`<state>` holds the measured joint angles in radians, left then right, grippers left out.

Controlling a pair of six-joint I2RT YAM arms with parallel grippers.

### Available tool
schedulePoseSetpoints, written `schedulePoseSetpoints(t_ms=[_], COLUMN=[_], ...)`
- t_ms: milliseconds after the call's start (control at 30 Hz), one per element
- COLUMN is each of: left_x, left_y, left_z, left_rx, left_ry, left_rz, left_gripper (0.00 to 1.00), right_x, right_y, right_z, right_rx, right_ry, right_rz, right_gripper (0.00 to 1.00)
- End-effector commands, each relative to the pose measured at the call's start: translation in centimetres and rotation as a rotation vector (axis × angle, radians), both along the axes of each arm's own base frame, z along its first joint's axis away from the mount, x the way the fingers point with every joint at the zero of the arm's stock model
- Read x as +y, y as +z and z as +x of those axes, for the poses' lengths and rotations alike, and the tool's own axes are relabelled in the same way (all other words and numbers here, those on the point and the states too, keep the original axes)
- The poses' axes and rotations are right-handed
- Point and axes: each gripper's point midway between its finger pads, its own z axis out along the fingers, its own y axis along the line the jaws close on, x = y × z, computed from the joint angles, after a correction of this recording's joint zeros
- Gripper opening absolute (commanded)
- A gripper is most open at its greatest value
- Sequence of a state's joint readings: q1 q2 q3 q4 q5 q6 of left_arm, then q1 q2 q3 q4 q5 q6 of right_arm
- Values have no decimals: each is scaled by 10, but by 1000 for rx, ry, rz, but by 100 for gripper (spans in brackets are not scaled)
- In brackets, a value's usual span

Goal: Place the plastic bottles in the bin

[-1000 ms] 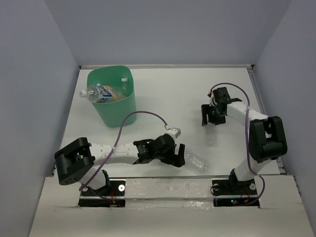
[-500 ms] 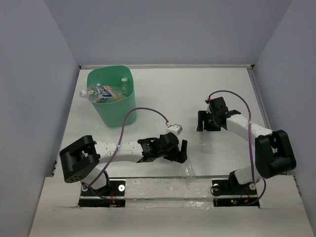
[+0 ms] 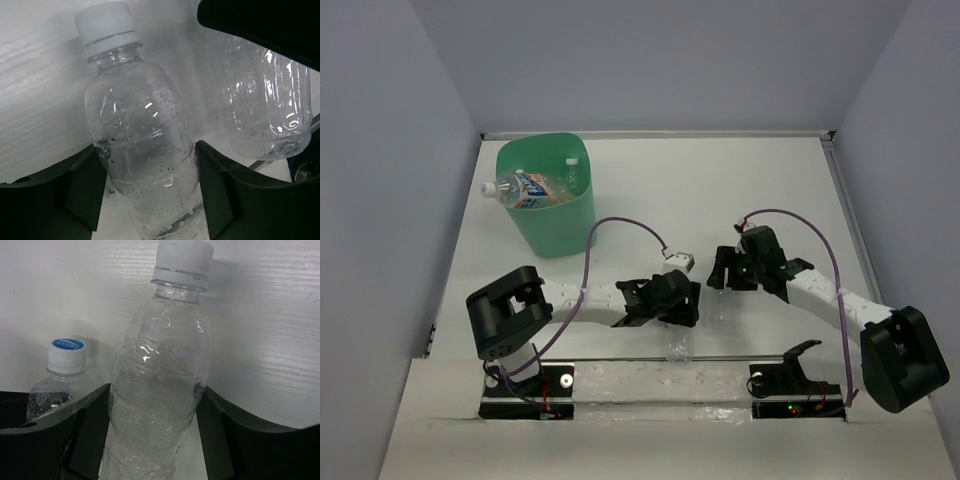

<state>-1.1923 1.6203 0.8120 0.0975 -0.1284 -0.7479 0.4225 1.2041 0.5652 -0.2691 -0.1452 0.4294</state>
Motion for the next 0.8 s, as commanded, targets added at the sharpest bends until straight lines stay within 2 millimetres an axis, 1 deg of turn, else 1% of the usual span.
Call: schedulePoseSetpoints(t_ms=[0, 33, 67, 100, 133, 167, 200, 233, 267, 300, 367, 400, 433, 467, 500, 533, 567, 600, 633, 667, 700, 733, 767], left_x=[-7, -11, -12, -14, -15, -14, -12, -8, -4, 11, 28, 56, 71, 89, 116, 133, 150, 172, 198, 219, 240, 254, 269], left_y=[6, 10, 13, 18, 32, 40, 51, 74, 90, 117, 157, 185, 204, 227, 260, 274, 290, 303, 318, 334, 346, 354, 363], left_z=[21, 23, 24, 25, 27, 30, 33, 34, 37, 42, 49, 54, 57, 64, 64, 64, 64, 67, 63, 62, 57, 55, 53], left_rx=[-89, -106, -116, -127, -151, -174, -198, -230, -259, -319, -398, -467, -507, -562, -615, -646, -677, -709, -733, -757, -771, -786, -802], left_ry=[51, 44, 41, 41, 40, 49, 54, 63, 74, 102, 143, 200, 237, 302, 343, 378, 420, 489, 539, 606, 647, 684, 733], left_rz=[14, -5, -18, -33, -61, -71, -86, -119, -133, -141, -165, -152, -163, -171, -205, -215, -228, -224, -247, -265, -297, -315, -329], left_gripper=[67, 62, 53, 51, 51, 48, 47, 47, 47, 47, 47, 47, 47, 47, 47, 48, 48, 48, 48, 48, 48, 48, 48], right_x=[16, 16, 15, 11, 9, 6, 6, 9, 11, 16, 24, 34, 39, 44, 61, 73, 85, 95, 125, 138, 150, 175, 190], right_y=[42, 50, 63, 74, 85, 98, 109, 131, 145, 175, 210, 230, 247, 285, 321, 312, 328, 370, 368, 378, 422, 409, 452], right_z=[24, 26, 29, 33, 36, 38, 39, 45, 47, 51, 58, 63, 68, 74, 80, 84, 87, 91, 100, 107, 108, 126, 119], right_rx=[-176, -201, -243, -272, -295, -333, -353, -400, -430, -491, -568, -622, -665, -751, -816, -802, -834, -931, -931, -963, -1049, -1033, -1122], right_ry=[-8, -8, -7, -10, -19, -27, -25, -25, -23, -14, -1, 17, 26, 28, 56, 83, 104, 109, 154, 162, 168, 192, 210], right_rz=[102, 104, 109, 84, 77, 71, 77, 99, 118, 164, 217, 244, 254, 278, 319, 313, 330, 359, 365, 354, 403, 389, 446], right_gripper=[44, 44, 44, 44, 44, 44, 44, 44, 44, 43, 43, 43, 43, 43, 43, 43, 43, 43, 43, 43, 43, 43, 43])
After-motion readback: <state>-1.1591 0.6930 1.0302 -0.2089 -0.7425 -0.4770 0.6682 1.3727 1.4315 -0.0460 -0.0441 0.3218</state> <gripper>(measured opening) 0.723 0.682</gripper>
